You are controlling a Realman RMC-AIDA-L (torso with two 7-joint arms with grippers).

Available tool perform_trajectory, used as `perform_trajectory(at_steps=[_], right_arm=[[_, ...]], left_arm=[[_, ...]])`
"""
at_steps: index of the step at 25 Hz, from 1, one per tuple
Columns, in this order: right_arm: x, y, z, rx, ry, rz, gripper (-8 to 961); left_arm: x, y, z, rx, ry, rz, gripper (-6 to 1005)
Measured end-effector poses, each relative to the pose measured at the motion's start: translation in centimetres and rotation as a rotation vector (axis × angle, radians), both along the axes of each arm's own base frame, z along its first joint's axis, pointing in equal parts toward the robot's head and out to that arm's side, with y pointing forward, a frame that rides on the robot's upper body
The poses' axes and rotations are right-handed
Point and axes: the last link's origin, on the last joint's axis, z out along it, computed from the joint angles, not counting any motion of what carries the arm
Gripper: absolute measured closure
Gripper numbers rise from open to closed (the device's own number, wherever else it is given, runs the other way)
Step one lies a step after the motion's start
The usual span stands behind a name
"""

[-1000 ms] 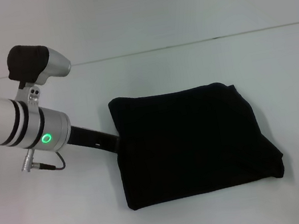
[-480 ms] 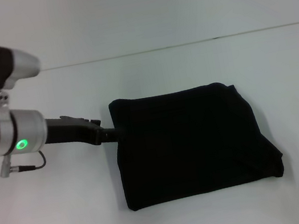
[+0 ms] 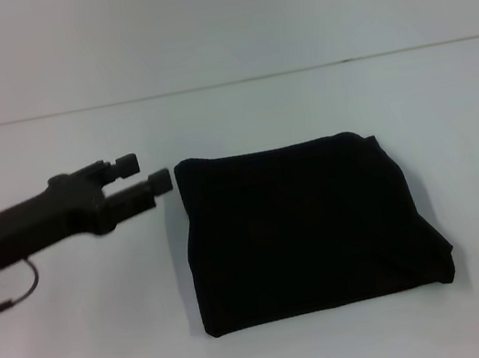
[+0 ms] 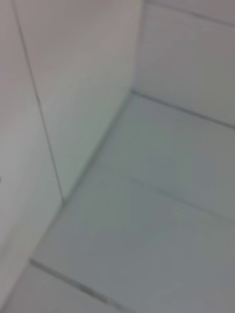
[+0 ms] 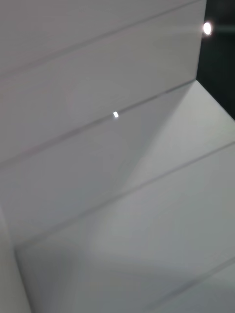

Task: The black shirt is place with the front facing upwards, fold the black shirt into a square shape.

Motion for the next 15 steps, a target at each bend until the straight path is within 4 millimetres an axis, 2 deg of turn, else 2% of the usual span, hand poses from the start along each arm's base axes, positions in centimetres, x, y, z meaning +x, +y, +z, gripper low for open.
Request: perform_trajectory(at_steps=[4,7,10,13,15], right_arm=[[-1.5,2.5,1.6,-0.178,0.028,0.055,579],[-3.3,4.2,1.8,-0.336,-0.029,0.129,469],[-5.1,5.3,1.2,-0.493,-0.146,0.224,225],[-6.7,5.6,0.3,-0.611,-0.262,0.322,164],[-7.3,5.6,-0.2,-0.648,-0.316,0.353,124]], left_arm=[[0.1,-2.6,0.3,-0.010,-0.069,-0.136,275],[0.4,-4.0,-0.1,-0.034,-0.089,-0.223,270],[0.6,-4.9,-0.6,-0.059,-0.092,-0.270,266],[0.7,-5.2,-1.3,-0.107,-0.084,-0.288,261],[1.1,-5.3,-2.0,-0.156,-0.069,-0.304,213]])
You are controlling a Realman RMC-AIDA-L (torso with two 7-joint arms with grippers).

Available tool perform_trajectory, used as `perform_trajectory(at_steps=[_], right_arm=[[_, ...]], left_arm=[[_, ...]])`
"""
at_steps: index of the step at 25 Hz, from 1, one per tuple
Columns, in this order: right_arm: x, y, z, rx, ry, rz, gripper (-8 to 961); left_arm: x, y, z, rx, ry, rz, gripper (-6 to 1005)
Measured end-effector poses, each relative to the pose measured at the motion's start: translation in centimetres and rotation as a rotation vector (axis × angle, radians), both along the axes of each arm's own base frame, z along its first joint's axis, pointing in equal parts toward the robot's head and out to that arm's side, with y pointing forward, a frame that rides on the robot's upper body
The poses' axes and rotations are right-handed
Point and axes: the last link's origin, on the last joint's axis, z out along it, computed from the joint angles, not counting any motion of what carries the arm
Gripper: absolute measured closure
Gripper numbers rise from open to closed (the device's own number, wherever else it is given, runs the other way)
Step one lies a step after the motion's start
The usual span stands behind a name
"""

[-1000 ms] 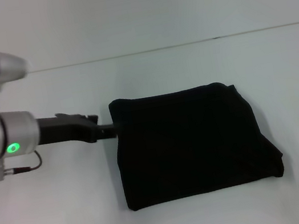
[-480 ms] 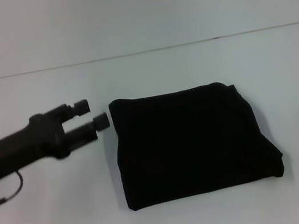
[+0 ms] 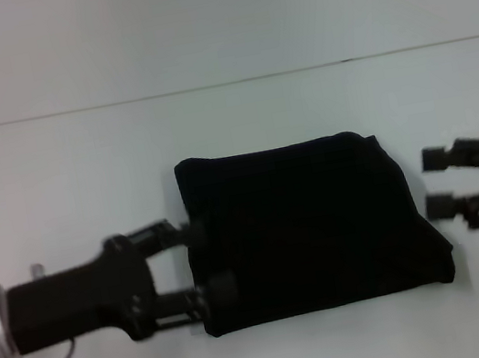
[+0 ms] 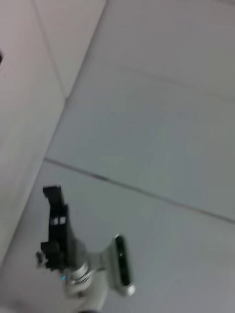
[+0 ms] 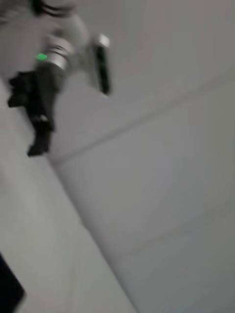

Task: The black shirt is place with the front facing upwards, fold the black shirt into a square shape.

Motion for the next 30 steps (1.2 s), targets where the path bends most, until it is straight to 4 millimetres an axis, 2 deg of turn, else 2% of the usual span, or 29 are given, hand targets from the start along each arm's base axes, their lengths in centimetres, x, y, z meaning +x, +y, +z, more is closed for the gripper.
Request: perform_trajectory(at_steps=[3,5,14,30], right_arm=[[-0.2,-0.1,-0.6,-0.025,-0.052,0.021,63],[-0.1,-0.2,-0.9,-0.040,-0.073,0.026,23],[1.0,-1.1,-0.5,-0.034,-0.151,0.016,29],[1.2,-1.5,-1.1,-0.025,-0.178,0.005,29]], left_arm=[[0.4,0.3,-0.9,-0.045,0.037,-0.014,141],[0.6,0.6,-1.4,-0.067,0.056,-0.014,143],[2.2,2.1,-4.1,-0.152,0.152,-0.045,150],[3.0,2.8,-4.3,-0.167,0.171,-0.060,149]])
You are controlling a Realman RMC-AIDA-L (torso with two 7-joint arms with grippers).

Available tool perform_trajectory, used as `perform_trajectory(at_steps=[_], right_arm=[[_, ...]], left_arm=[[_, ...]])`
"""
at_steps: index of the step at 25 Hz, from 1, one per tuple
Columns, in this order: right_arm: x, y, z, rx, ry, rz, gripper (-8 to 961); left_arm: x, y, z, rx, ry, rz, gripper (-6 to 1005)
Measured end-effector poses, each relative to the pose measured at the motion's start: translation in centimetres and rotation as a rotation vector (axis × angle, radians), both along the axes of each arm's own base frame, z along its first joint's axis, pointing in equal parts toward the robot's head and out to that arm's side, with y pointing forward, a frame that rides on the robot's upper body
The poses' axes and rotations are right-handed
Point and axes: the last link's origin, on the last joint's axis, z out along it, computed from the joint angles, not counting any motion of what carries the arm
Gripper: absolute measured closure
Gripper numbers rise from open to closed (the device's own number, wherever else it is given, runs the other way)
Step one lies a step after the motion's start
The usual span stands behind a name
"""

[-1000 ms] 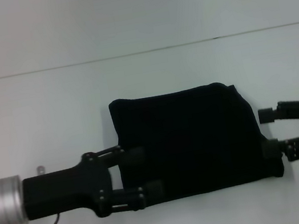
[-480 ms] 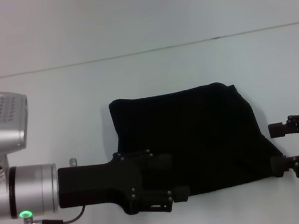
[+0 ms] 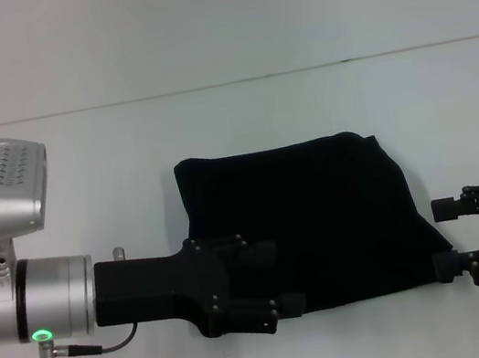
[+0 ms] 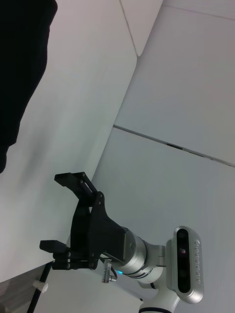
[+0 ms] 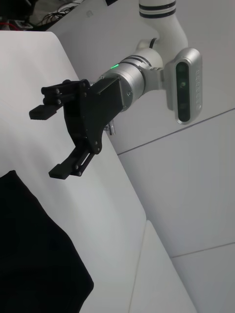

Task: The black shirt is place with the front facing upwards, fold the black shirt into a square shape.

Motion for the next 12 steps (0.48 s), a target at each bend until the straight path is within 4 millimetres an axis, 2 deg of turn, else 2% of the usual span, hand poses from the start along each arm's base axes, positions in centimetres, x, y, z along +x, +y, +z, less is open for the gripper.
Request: perform_trajectory(at_steps=[12], right_arm=[[0.09,0.07,-0.10,0.003,-0.002,-0.007,29]], left_arm=[[0.01,-0.02,-0.03,-0.002,-0.001,0.002,149]])
